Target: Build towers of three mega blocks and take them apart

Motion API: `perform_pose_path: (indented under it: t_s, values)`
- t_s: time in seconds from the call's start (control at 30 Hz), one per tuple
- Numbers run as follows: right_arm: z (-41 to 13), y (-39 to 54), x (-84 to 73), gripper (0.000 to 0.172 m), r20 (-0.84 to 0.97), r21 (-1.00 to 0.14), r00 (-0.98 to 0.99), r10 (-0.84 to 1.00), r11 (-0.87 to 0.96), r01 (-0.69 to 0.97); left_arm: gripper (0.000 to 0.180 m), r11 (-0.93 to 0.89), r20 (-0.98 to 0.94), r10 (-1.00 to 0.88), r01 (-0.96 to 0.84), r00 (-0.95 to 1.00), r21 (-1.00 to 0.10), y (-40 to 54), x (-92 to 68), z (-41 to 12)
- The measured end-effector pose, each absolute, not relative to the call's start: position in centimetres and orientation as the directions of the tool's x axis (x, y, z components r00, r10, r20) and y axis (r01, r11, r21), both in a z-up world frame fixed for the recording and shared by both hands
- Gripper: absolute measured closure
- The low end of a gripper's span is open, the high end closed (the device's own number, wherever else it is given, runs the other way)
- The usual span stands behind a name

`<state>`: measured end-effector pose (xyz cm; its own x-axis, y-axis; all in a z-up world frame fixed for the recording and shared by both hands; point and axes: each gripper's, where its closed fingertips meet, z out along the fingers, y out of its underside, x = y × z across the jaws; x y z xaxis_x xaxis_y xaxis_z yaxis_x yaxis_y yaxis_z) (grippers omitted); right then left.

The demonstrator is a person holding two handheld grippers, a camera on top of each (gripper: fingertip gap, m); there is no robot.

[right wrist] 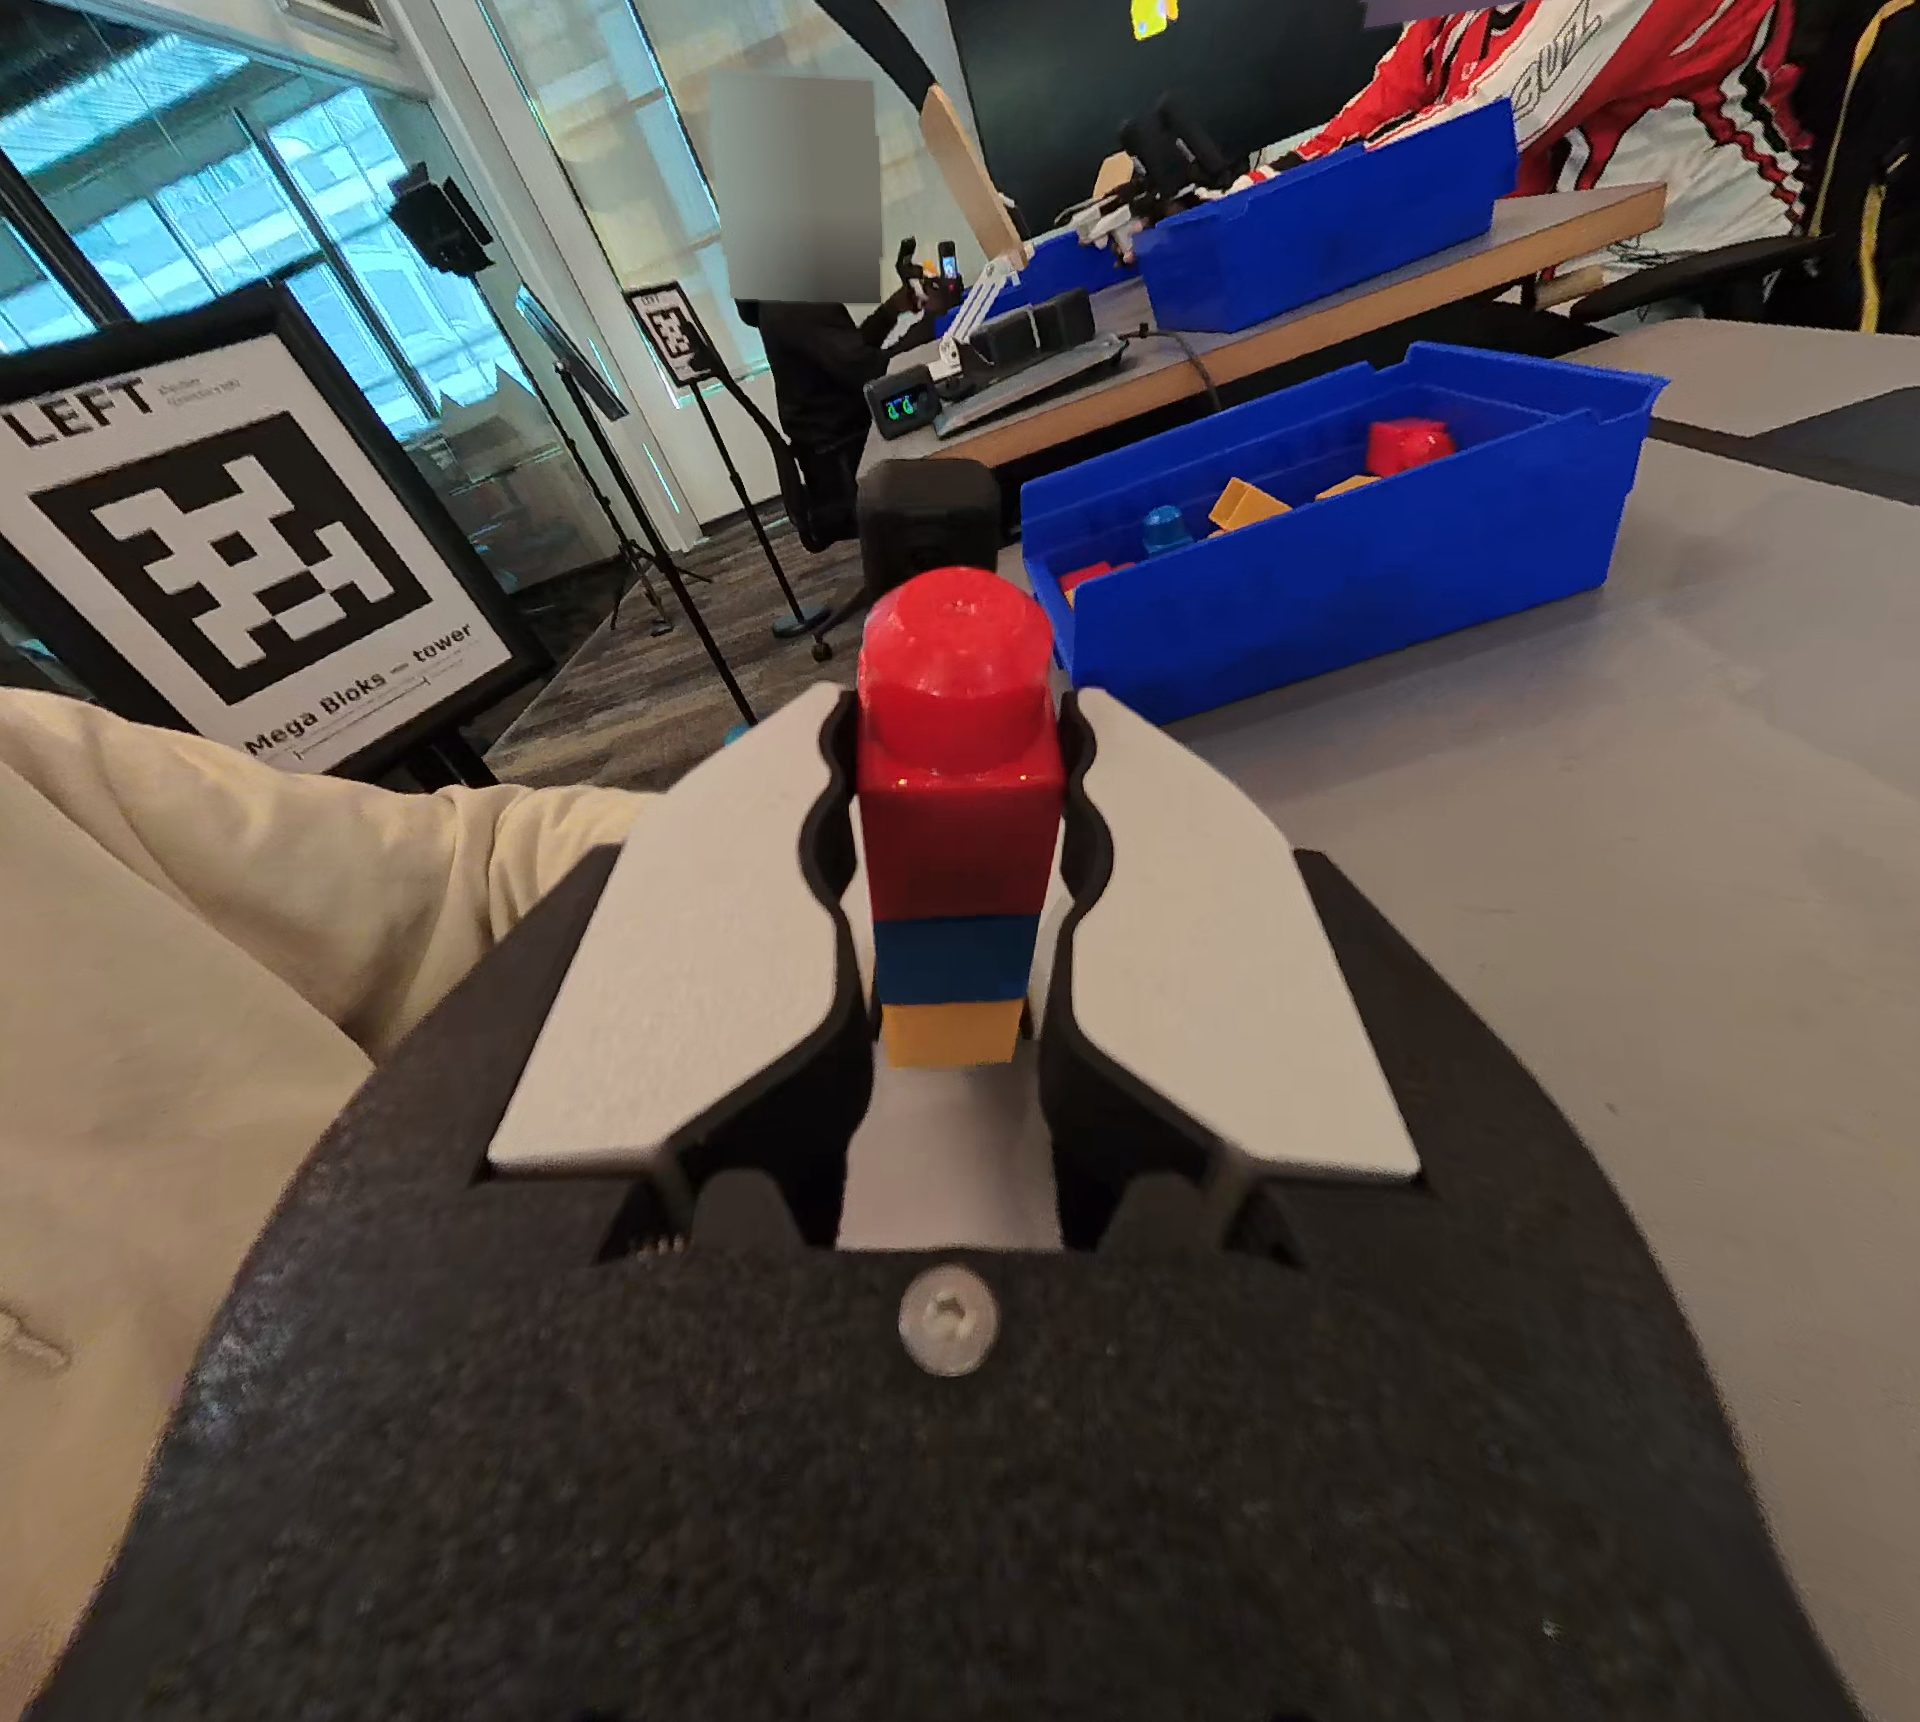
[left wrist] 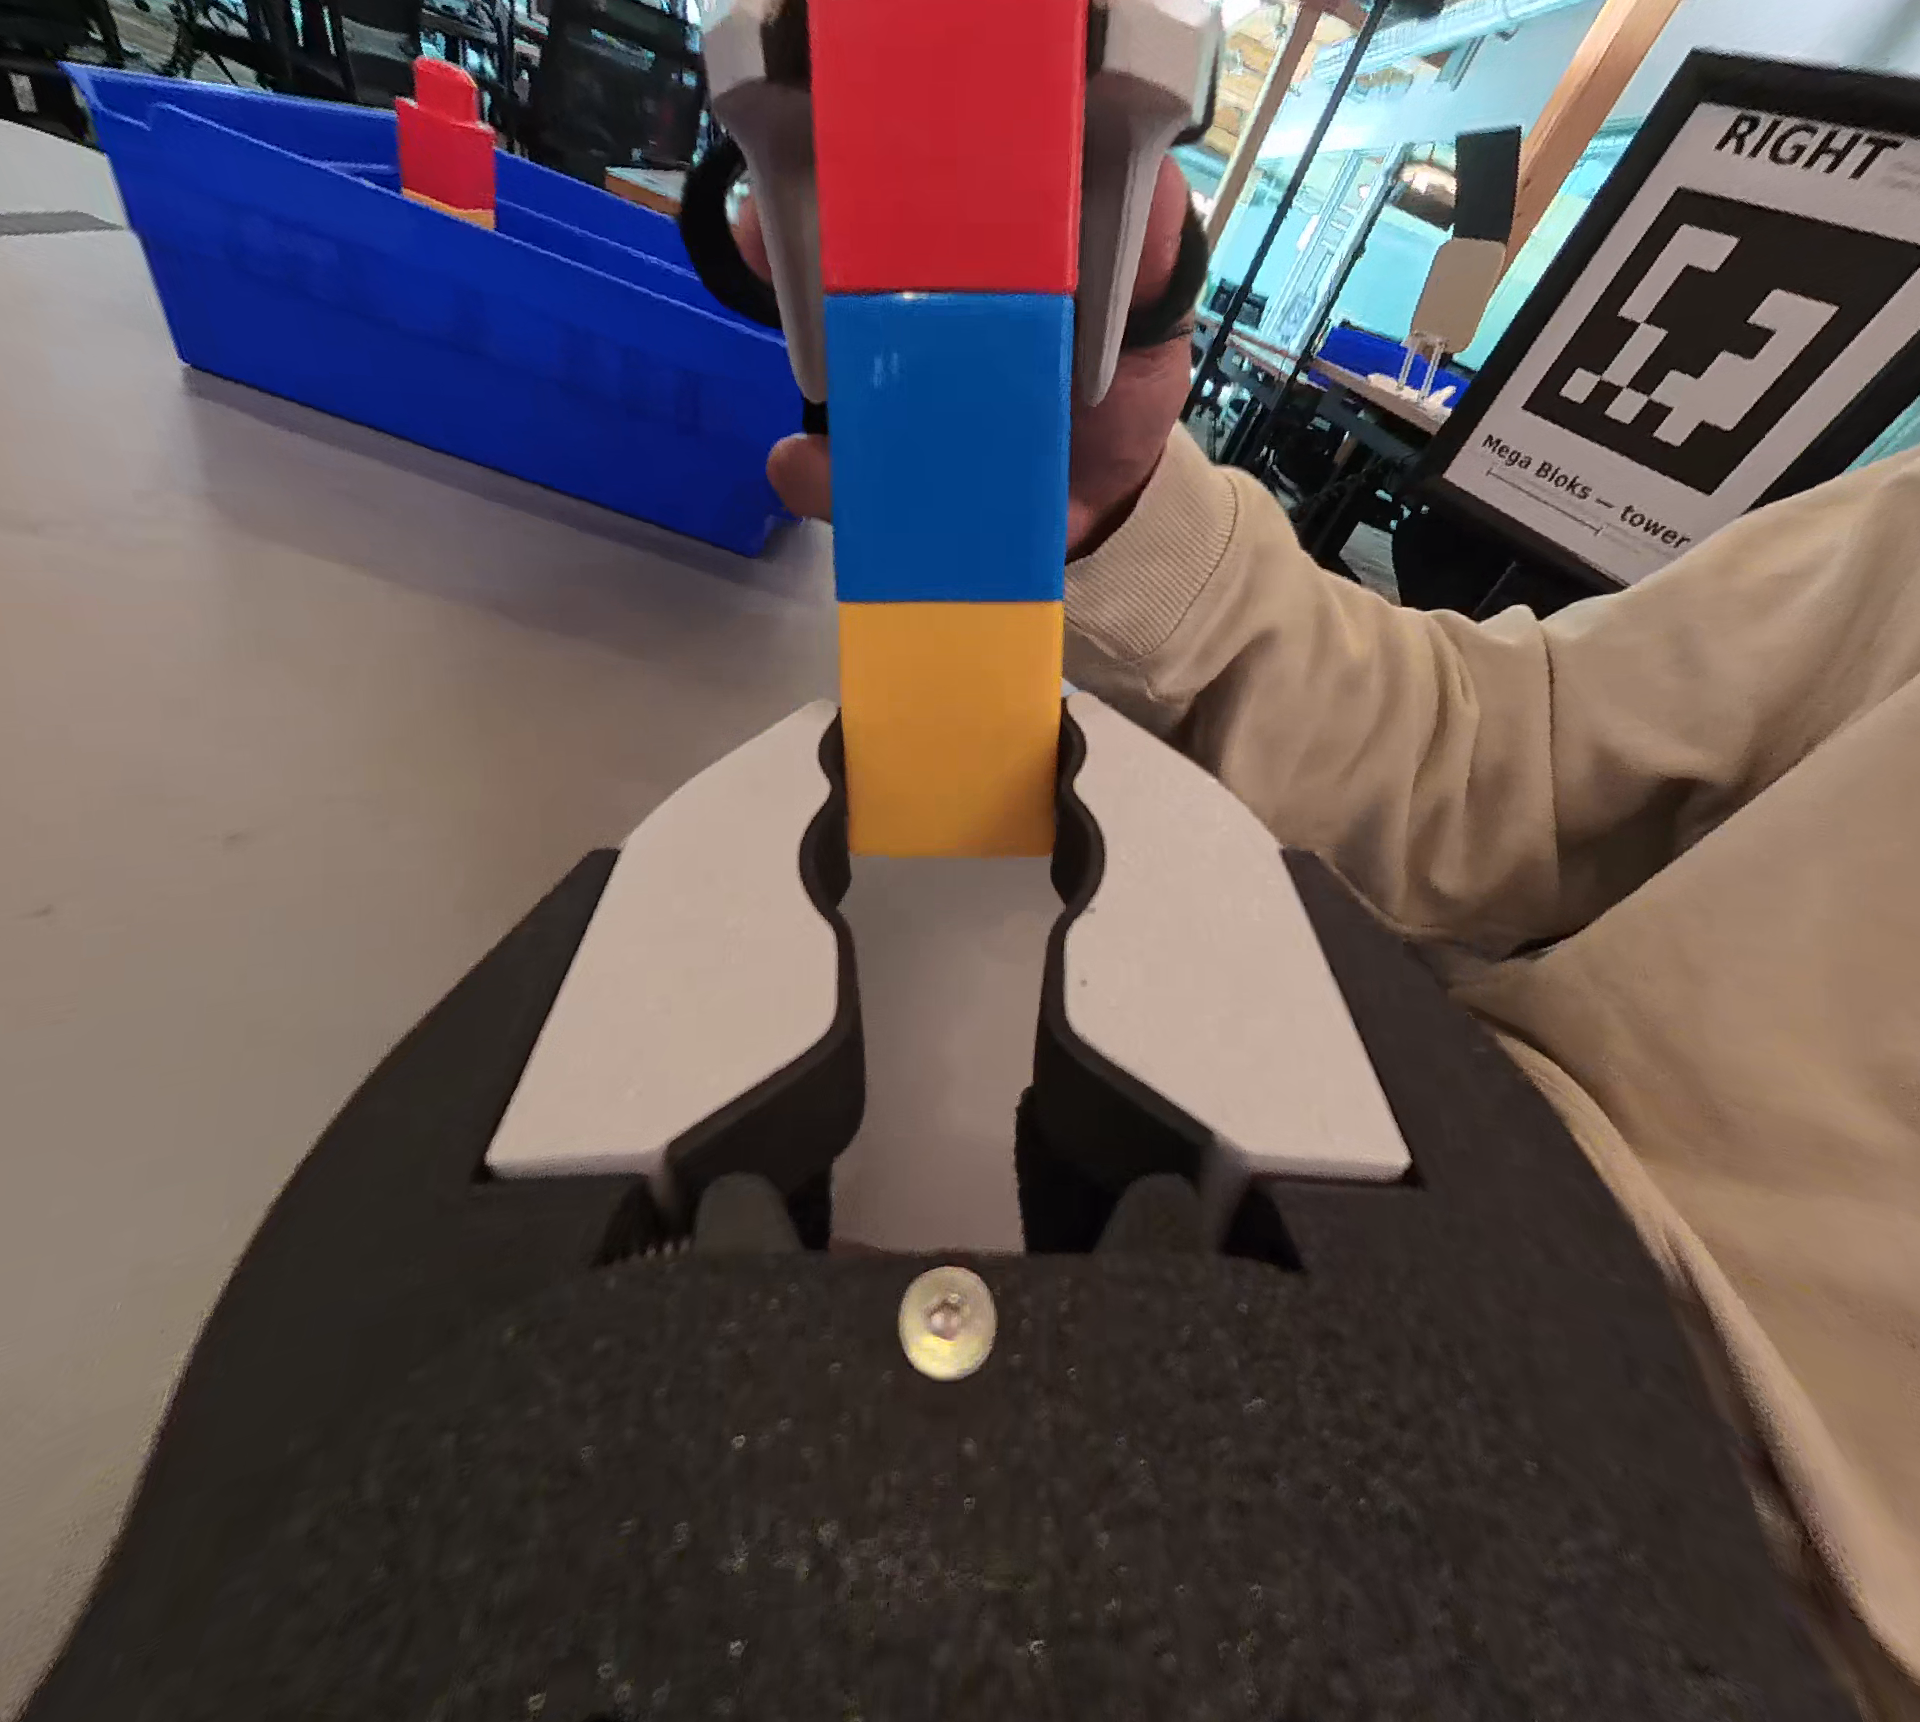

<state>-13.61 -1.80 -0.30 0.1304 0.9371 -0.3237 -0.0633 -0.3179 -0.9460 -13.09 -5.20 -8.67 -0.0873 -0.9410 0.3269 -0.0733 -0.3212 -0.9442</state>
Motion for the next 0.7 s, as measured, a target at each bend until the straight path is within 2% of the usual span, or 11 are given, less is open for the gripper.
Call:
perform_pose_path:
  t_s: [0.13,0.23,0.33,0.43,0.6,0.7]
  values:
    - [-0.3,-1.1,-13.0,0.132,-0.355,-0.935,0.179,0.917,-0.349,-0.065,0.145,-0.285,0.286,-0.958,-0.042,-0.025,-0.958,-4.2,-13.4,-8.2]
    - [0.2,-0.6,-11.8,0.104,-0.359,-0.933,0.276,0.892,-0.35,-0.084,0.145,-0.19,0.179,-0.977,-0.085,0.117,-0.978,-2.7,-14.0,-8.0]
    - [-1.2,-0.3,-10.4,0.106,-0.432,-0.887,0.377,0.819,-0.461,-0.013,0.145,0.014,-0.1,-0.956,-0.297,0.276,-0.955,-0.8,-15.5,-8.9]
    - [-3.5,-0.6,-10.1,0.109,-0.511,-0.81,0.424,0.747,-0.584,0.052,0.145,0.161,-0.32,-0.894,-0.441,0.315,-0.883,0.1,-16.6,-9.0]
    - [-4.6,-1.0,-11.5,0.115,-0.583,-0.765,0.37,0.724,-0.642,0.051,0.145,0.204,-0.41,-0.859,-0.529,0.307,-0.824,0.4,-16.9,-9.6]
    - [-4.4,-1.1,-11.9,0.115,-0.576,-0.774,0.363,0.733,-0.631,0.046,0.145,0.193,-0.388,-0.87,-0.515,0.304,-0.835,0.4,-16.8,-9.8]
